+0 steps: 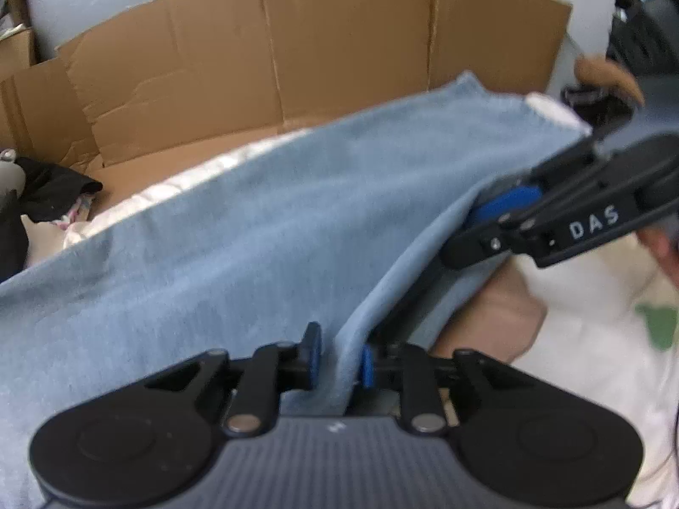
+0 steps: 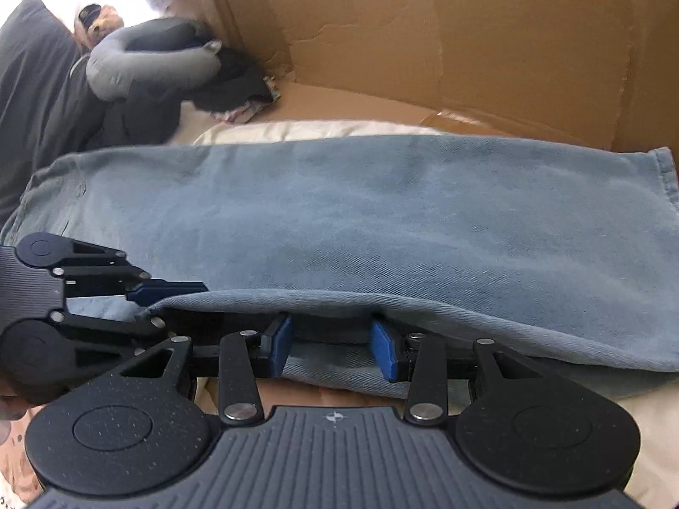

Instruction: Fold clothes

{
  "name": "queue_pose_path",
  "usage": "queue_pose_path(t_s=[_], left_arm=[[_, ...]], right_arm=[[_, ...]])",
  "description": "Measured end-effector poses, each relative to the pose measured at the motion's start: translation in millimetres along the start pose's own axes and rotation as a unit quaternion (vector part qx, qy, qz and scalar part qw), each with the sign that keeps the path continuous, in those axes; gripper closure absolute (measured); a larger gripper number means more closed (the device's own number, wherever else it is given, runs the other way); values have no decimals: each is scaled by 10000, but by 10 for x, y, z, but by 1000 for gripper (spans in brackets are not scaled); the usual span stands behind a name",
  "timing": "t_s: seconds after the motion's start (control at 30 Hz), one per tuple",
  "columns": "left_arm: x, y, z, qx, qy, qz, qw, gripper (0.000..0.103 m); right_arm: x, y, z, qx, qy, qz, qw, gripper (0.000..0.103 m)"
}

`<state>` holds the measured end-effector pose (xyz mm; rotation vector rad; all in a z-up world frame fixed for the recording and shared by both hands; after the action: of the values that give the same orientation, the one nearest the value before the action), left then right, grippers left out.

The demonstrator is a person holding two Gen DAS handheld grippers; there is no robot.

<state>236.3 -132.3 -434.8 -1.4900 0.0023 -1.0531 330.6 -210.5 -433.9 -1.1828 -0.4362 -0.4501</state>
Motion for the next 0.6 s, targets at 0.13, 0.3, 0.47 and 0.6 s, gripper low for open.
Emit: queue_pose_path(t_s=[0.13, 0.3, 0.47, 0.6], left_arm=[[-105, 35, -68, 66, 214, 115, 9997, 70], [-150, 5, -67, 173, 260, 186, 9993, 58], [-251, -65, -14, 121, 246, 310, 9991, 45], [-411, -183, 92, 193, 191, 442, 9987, 36]], right_arm=[[-231, 51, 34, -167, -384, 194, 9989, 56], [-337, 16, 29, -228, -430, 288, 9984, 56], [-380, 6, 44, -241, -418, 310, 9984, 56], [-371, -12, 53, -224, -303, 322, 9988, 56]])
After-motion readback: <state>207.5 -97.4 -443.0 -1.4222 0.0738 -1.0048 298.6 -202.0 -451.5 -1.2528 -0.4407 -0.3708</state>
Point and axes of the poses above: each gripper's, at about its wrist camera, not at the fingertips, and y roughly the way its jaws point, z to its left, x to its top, the point moved 9 cm from there along y, roughly the way its jaws point, and after that the axes turned 8 degrees about y, right-handed, at the moved point
